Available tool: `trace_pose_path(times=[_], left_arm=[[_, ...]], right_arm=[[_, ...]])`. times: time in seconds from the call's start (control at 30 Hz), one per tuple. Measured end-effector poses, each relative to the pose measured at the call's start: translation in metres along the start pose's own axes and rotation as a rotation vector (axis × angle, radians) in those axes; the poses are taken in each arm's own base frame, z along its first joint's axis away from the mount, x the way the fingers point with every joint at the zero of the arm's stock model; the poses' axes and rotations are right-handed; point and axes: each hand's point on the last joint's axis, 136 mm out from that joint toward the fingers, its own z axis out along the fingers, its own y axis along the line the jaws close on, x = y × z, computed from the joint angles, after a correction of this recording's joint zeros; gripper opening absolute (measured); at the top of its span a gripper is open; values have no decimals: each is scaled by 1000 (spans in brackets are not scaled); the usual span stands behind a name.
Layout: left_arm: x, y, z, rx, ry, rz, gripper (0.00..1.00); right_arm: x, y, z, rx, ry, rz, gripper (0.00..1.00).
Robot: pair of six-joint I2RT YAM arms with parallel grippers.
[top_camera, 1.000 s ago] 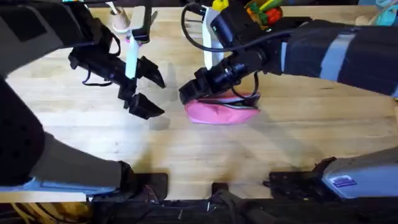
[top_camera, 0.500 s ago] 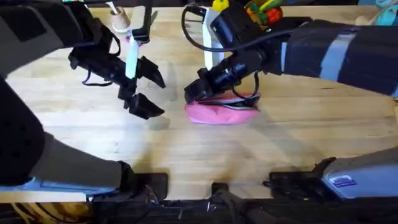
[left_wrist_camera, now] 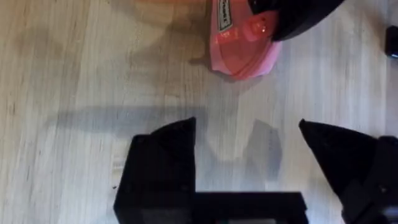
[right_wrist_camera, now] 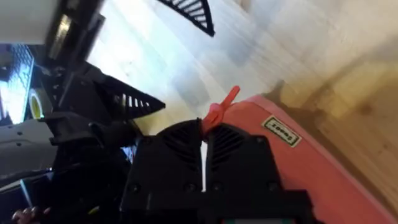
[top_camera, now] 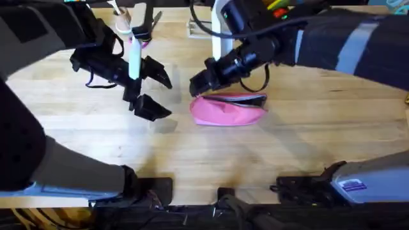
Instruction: Unzip the bag, pick up the pens from the table one at a time and place them inside, then zip the bag closed.
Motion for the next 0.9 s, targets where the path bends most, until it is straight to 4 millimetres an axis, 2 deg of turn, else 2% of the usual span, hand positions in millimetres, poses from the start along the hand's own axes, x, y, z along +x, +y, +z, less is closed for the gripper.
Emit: trace_pose_path(times=[0.17,0.47,0.67,0.9], left_arm=[[-6,4,0,-14,-34,19,993],[-27,14,0,-54,-144,112,993],[-47,16,11,-49,-193,228,993],[-58,8,28,13,-209,262,993]], right_arm=[[-20,-4,-12,14,-58,-28,30],[-31,-13,-19,22,-99,-29,30],[-33,-14,-20,23,-107,-30,31],[-33,-14,-20,23,-107,-30,31]])
